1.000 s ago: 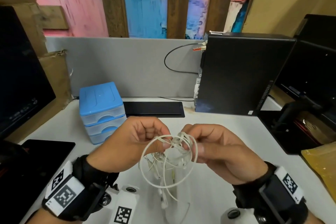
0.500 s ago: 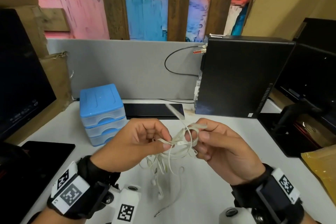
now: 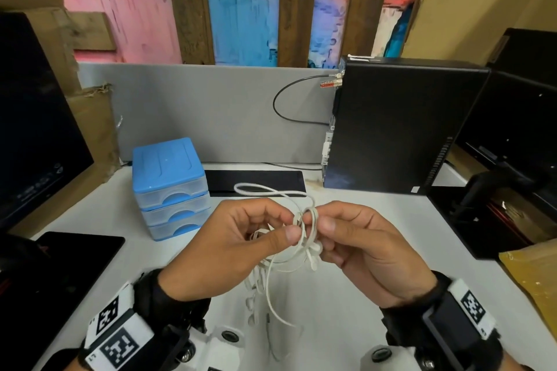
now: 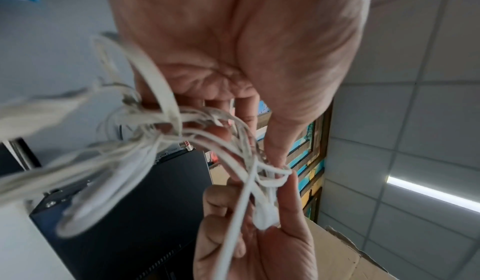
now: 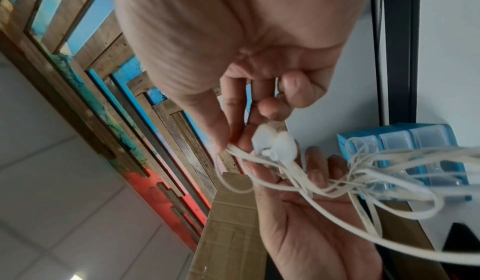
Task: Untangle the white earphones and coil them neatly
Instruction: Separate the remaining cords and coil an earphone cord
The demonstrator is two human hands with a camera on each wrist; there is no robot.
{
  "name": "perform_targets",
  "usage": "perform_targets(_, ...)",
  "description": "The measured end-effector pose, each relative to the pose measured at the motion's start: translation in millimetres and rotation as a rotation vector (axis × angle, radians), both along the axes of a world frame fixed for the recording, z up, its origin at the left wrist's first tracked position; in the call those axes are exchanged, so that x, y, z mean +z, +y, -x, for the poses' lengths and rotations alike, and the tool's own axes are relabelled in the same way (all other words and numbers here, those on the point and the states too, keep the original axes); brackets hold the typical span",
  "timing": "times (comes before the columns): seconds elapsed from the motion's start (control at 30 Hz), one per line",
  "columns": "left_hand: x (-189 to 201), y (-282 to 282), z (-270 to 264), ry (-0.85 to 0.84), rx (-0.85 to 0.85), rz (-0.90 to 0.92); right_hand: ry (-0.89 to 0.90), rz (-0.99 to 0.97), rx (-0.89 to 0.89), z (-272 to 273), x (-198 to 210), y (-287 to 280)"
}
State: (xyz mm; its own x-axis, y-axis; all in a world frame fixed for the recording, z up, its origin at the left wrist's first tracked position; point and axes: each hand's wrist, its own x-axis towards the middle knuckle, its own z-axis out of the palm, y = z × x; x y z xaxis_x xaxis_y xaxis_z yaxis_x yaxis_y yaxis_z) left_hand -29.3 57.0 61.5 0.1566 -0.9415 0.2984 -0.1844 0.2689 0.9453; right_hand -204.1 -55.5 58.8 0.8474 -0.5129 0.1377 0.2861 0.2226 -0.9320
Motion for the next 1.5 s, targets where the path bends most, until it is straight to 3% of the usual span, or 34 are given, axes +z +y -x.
perform_targets(0.37,3,0,-1,0.11,-0.035,-0.029,-0.003,-0.065,-0.097,-4,2,3)
perform_targets(0.5,1,-2,5,0.059,0.093,-0.017,0.053,0.237,-0.268,-3,1,3)
perform_targets(0.6,0,-3,8,0.006,0.177,-0.002,0.098,0.38,-0.302,-2,0,2)
perform_targets(0.8,-3,-4,6,-0.041,0.169,-0.078,0.204,0.664,-0.34,4,4,-2)
perform_targets(1.13,-5,-8,-4,0.095,0.005,-0.188,0.083,0.495,-0.027,23,19,-23)
perform_targets(1.27,-4,-6,-4,0.114,-0.002,-0.171,0.035,0.178,0.012,19,20,-20)
perform_targets(1.3,-3,-6,-3,0.11,-0.004,-0.165,0.066,0.216,-0.016,18,17,-20)
perform_targets(1.4,-5,-7,-2,0.097,0.013,-0.15,0.216,0.595,-0.152,14,10,-13)
perform_targets(1.5,-6,-8,-1,0.079,0.031,-0.153,0.241,0.72,-0.229,11,7,-8)
